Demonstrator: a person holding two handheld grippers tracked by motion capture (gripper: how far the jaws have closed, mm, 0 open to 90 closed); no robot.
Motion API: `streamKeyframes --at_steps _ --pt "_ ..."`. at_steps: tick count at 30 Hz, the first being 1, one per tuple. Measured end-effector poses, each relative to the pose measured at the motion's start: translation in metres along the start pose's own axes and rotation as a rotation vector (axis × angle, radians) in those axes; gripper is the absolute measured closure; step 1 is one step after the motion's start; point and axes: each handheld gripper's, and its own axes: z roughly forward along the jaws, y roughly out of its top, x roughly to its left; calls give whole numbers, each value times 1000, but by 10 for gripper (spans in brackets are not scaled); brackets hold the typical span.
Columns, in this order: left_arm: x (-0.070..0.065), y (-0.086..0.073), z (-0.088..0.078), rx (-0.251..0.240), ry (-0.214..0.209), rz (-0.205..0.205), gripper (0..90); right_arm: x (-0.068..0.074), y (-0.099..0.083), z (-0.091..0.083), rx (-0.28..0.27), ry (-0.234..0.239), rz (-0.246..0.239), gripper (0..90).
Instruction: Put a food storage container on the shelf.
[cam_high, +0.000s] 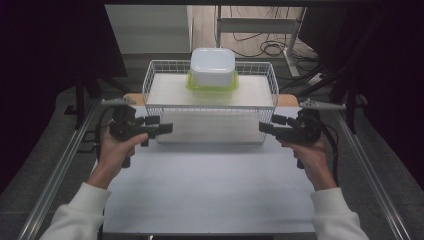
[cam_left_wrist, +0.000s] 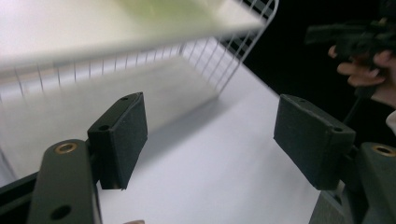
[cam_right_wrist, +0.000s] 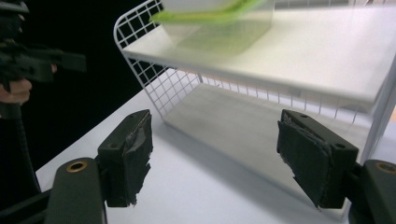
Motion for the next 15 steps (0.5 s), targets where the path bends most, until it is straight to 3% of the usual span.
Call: streamKeyframes --at_steps 4,8,15 --pt "8 -34 3 1 -11 -46 254 2 -31 -1 35 -13 -25 257" --pt "17 -66 14 44 11 -71 254 4 -60 0 60 -8 -22 256" --pt "26 -95 22 83 58 -83 257 4 -96 5 131 -4 -4 246"
